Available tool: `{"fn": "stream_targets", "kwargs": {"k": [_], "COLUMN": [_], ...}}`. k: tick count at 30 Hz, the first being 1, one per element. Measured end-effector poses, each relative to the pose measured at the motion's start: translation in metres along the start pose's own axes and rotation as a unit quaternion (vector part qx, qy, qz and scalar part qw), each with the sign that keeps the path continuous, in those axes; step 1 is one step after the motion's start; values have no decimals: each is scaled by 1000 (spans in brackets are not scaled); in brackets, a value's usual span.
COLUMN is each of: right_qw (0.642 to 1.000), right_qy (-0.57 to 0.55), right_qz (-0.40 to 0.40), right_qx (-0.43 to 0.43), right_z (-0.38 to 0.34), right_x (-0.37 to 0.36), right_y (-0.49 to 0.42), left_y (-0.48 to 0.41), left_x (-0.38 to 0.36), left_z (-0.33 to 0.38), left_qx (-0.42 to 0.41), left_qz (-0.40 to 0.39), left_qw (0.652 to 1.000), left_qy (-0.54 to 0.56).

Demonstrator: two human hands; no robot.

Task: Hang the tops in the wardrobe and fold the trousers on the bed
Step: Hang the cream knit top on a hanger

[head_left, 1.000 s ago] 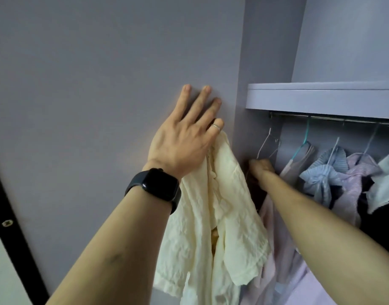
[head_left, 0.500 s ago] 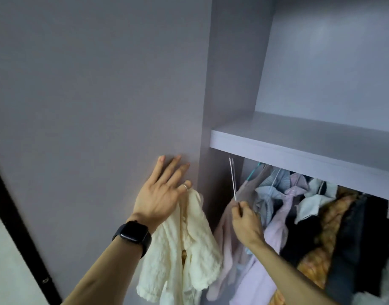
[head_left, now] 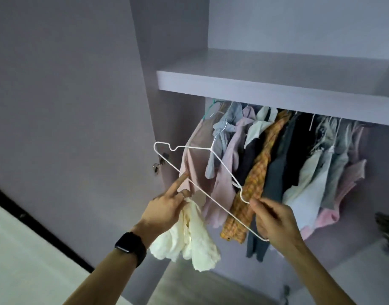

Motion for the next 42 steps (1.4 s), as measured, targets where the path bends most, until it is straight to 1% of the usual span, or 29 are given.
{"fn": "stream_targets", "kwargs": {"k": [4,7,9,10,12,14,15,16,17,19,20,22,24,25,26,28,29,30,32,34,35,38,39,42], "right_qw": [995,987,983,985,984,965,958,956,961,967,960,942,940,949,961,976,975,973,975,976,977,989,992,995], "right_qy": [-57,-91,-88,-65,16,114,141,142,111,-33,-94,-134,-108,-74,-27,105,165,198,195,172,167,127,109,90], "right_qz": [-22,-24,-29,-35,-88,-167,-195,-206,-194,-131,-110,-124,-130,-106,-67,19,43,40,-26,-93,-99,-68,-58,-26], "right_qx": [-79,-134,-156,-157,-156,-166,-159,-154,-164,-216,-241,-281,-297,-287,-268,-192,-146,-115,-101,-100,-89,-31,-18,-21], "right_z": [32,65,86,93,102,108,106,101,96,81,72,55,48,50,49,49,48,48,52,57,62,63,62,59], "right_x": [21,25,27,30,33,29,25,20,17,11,9,3,2,6,13,36,43,45,28,1,-8,-17,-15,4], "right_y": [26,42,52,55,57,55,51,44,34,12,2,-11,-18,-21,-22,-18,-13,-3,23,42,43,26,18,-4], "left_y": [14,34,48,52,59,62,64,65,65,68,70,70,66,64,63,60,58,55,48,38,31,11,7,0], "left_x": [-11,-31,-37,-37,-34,-30,-28,-27,-27,-29,-31,-33,-30,-28,-28,-27,-26,-26,-28,-30,-30,-24,-22,-18], "left_z": [26,43,49,52,59,75,85,94,102,114,117,119,117,113,107,93,87,81,79,84,88,91,88,69], "left_qx": [-32,-78,-95,-101,-130,-207,-248,-278,-302,-334,-341,-340,-297,-255,-206,-94,-28,37,129,164,169,166,179,261], "left_qz": [22,-2,10,20,48,92,104,109,112,108,104,100,82,69,58,47,39,23,-11,-34,-44,-48,-47,-59], "left_qw": [999,996,994,993,989,974,963,954,947,936,934,935,951,964,976,994,998,998,988,975,970,963,955,910], "left_qy": [38,37,46,53,41,21,14,11,6,-12,-15,-10,11,23,34,35,39,48,84,144,167,209,233,317]}}
Point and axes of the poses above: each hand's wrist, its own y-axis away from the middle knuckle, its own x-axis out of the back of the hand, z = x × y, the point moved 7 cm from there along -y, towards the middle knuckle, and after that the axes turned 13 degrees about z, right-handed, at the moved point
